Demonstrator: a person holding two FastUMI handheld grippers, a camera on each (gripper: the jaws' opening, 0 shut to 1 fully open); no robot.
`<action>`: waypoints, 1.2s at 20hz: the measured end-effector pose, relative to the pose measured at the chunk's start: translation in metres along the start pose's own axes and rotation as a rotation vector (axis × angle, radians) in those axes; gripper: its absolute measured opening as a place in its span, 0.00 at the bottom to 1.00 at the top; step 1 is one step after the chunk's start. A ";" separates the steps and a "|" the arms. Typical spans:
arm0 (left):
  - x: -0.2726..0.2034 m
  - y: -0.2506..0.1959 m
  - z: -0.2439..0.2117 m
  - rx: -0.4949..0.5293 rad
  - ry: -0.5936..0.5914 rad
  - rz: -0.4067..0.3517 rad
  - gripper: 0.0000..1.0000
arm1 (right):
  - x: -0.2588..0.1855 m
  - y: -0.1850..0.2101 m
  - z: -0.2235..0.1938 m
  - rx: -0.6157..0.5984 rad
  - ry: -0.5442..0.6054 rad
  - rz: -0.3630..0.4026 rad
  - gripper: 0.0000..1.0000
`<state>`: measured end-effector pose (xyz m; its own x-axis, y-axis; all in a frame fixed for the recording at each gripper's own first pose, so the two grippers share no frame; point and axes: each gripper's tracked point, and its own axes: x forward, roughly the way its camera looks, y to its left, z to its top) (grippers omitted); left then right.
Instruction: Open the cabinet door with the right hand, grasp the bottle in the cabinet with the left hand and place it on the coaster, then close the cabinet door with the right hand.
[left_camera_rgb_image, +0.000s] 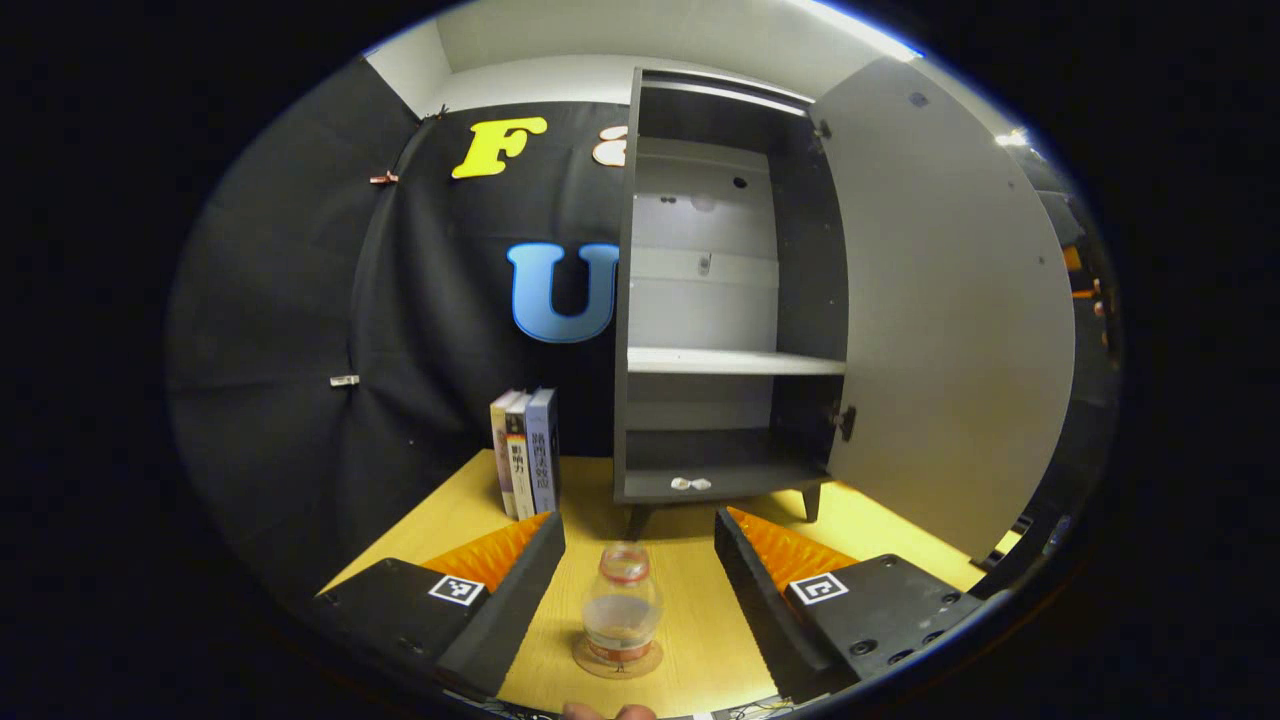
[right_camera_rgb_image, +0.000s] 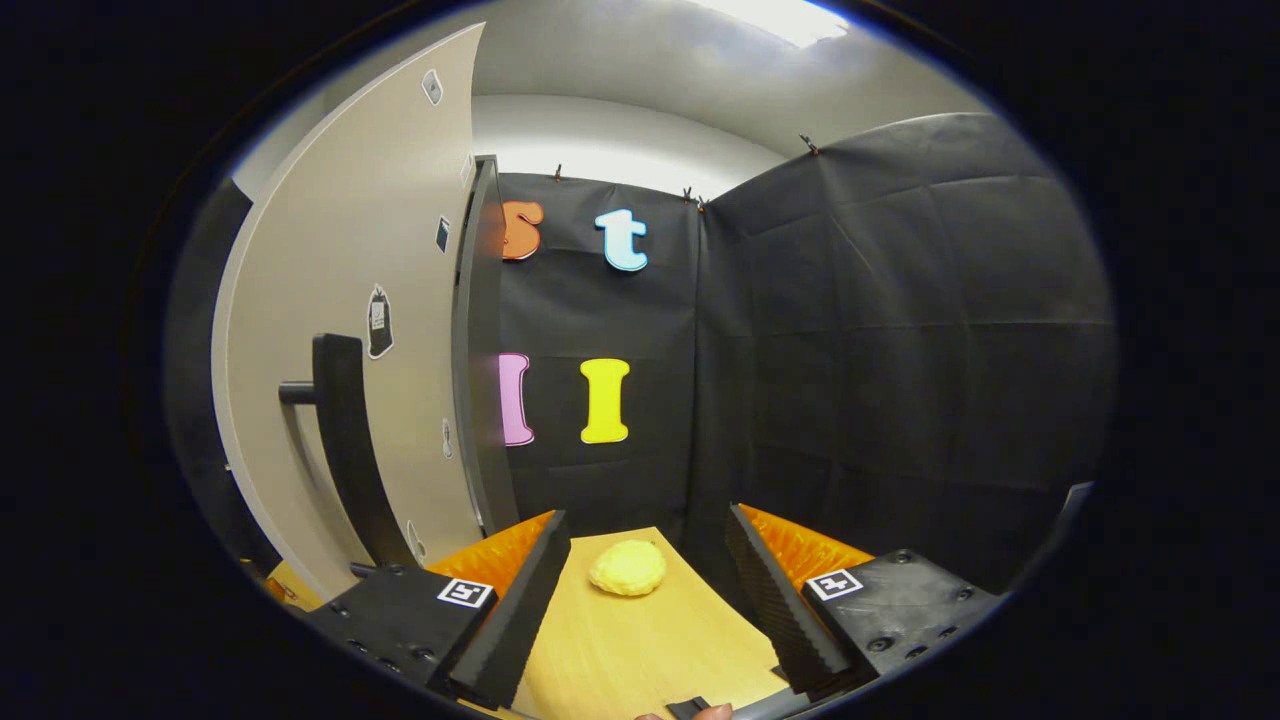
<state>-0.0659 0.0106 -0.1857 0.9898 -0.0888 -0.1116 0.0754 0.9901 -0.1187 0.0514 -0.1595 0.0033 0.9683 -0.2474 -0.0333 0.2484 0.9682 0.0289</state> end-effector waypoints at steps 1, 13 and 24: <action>-0.004 0.000 0.012 -0.002 -0.002 0.014 0.95 | 0.002 0.002 -0.002 0.019 0.008 0.014 0.98; 0.006 -0.017 0.136 -0.002 -0.085 0.106 0.95 | -0.007 0.029 0.003 0.085 0.021 0.148 0.98; -0.001 -0.029 0.138 0.000 -0.072 0.085 0.95 | -0.025 0.047 -0.002 0.134 0.053 0.179 0.97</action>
<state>-0.0519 -0.0030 -0.0458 0.9988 0.0038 -0.0497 -0.0093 0.9937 -0.1118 0.0384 -0.1081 0.0039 0.9955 -0.0663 -0.0678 0.0771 0.9823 0.1710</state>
